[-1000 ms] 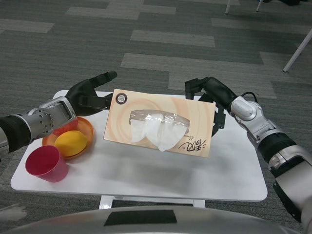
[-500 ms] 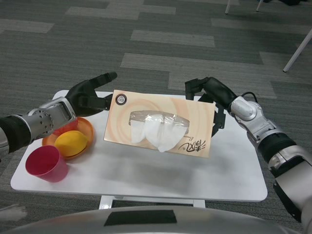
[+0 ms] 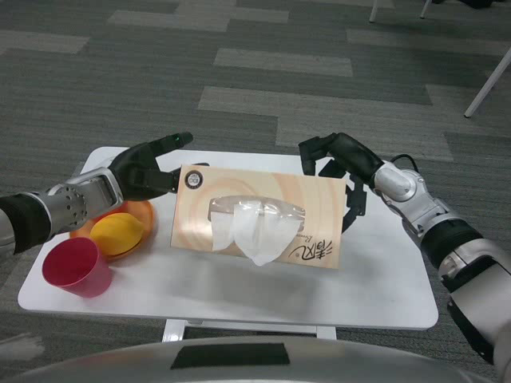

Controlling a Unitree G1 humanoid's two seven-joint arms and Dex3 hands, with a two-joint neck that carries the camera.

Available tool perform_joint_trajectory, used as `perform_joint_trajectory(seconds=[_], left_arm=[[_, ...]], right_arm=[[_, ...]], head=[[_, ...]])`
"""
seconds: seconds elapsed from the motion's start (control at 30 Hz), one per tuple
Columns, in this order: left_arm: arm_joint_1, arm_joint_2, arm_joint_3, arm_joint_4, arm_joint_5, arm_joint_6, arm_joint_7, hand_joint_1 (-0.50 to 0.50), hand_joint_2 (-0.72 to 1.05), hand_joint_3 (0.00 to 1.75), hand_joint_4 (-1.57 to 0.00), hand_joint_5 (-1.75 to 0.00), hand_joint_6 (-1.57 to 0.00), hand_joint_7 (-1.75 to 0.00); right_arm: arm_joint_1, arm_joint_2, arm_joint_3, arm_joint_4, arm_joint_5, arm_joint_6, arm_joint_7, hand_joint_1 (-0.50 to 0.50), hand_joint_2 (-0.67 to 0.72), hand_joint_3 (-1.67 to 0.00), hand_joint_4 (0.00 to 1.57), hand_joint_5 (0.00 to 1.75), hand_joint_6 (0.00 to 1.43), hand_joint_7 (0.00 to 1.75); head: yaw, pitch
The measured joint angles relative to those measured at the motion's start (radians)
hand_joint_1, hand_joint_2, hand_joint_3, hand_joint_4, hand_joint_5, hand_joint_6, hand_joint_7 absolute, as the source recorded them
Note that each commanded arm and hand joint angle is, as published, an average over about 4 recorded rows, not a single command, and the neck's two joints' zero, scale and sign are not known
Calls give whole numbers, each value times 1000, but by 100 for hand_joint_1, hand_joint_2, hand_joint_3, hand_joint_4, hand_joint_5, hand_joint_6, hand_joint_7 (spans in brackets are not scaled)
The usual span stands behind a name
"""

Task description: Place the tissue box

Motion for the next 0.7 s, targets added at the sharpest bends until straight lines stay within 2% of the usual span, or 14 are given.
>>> perform_joint_trajectory(seconds=[0.1, 0.33, 0.47, 0.7], left_arm=[[0, 0, -22, 2, 0, 3, 0, 50, 105, 9, -22, -123, 0, -14], [0, 0, -79, 3, 0, 14, 0, 50, 105, 9, -22, -123, 0, -14], [0, 0, -103, 4, 0, 20, 0, 50, 105, 9, -22, -123, 0, -14], [0, -3, -139, 5, 0, 25, 0, 50, 105, 9, -22, -123, 0, -14]], right_arm=[[0, 0, 20, 4, 0, 0, 0, -25, 3, -111, 157, 165, 114, 147], [0, 0, 62, 14, 0, 0, 0, -25, 6, -111, 157, 165, 114, 147], [0, 1, 84, 17, 0, 0, 0, -21, 9, -111, 157, 165, 114, 152], [0, 3, 125, 36, 0, 0, -4, -23, 9, -111, 157, 165, 117, 148]], head=[[-2, -1], [-4, -3], [-4, -5], [-5, -10]])
